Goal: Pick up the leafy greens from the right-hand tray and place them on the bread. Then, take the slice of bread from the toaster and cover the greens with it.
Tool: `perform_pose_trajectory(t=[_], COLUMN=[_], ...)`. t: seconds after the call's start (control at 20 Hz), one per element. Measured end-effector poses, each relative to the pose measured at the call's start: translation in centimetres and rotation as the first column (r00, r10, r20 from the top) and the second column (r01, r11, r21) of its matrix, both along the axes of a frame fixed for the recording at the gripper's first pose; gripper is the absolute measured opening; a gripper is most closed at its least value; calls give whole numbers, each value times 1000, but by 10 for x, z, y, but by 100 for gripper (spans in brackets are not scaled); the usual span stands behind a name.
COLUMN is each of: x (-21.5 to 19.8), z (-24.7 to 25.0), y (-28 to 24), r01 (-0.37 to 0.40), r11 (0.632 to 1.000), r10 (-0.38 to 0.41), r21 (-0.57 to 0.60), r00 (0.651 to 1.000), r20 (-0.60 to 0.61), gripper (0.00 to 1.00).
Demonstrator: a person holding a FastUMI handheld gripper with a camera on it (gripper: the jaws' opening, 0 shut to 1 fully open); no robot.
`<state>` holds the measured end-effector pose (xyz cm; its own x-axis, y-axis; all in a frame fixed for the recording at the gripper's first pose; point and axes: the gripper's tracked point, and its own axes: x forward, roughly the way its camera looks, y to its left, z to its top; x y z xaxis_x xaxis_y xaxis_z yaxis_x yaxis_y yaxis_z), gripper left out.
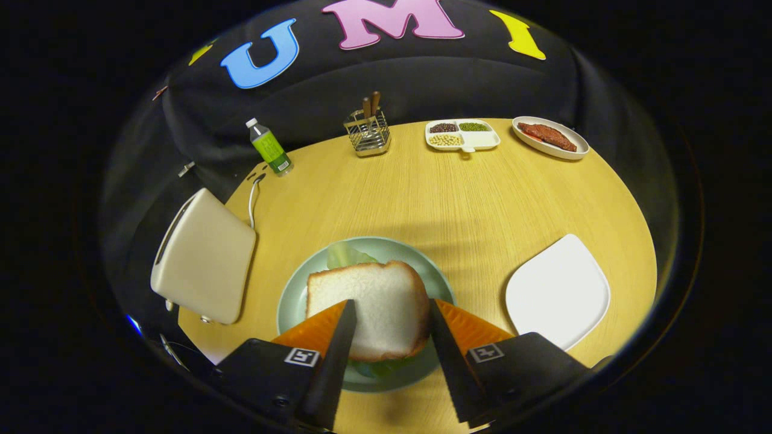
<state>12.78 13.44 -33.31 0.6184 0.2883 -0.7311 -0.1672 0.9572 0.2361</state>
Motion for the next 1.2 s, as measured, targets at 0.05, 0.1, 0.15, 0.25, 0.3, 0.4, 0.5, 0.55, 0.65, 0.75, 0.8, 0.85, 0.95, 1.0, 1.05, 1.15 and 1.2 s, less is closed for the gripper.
perform_pose_trajectory(t=[0.05,0.1,0.15,0.25,0.3,0.4,0.5,0.55,0.65,0.75,0.8,0.85,0.95,1.0,1.05,1.15,1.2], x=[-1,-2,-2,-5,-9,-14,-20,-23,-31,-38,-40,-43,-49,-55,-60,-74,-81], z=[-1,1,5,18,27,50,78,91,116,144,158,173,210,228,246,273,283], y=[-2,-6,-8,-17,-20,-27,-36,-42,-51,-64,-73,-82,-96,-102,-108,-114,-114], r01=[-18,-33,-46,-74,-89,-111,-121,-118,-110,-87,-62,-35,34,69,109,179,209], r11=[1000,999,998,994,992,987,984,983,984,988,989,991,991,989,986,977,972], r10=[18,33,48,82,100,132,155,159,156,137,119,98,45,21,-7,-57,-81], r21=[-19,-30,-43,-77,-93,-113,-133,-141,-139,-131,-132,-132,-129,-129,-128,-119,-111], r00=[1000,999,998,992,987,971,946,933,911,884,871,858,823,804,784,749,736], r20=[3,17,38,94,124,201,286,323,383,448,478,504,566,595,621,660,672], gripper=[82,94,98,99,99,99,99,99,99,99,99,99,99,99,99,99,99])
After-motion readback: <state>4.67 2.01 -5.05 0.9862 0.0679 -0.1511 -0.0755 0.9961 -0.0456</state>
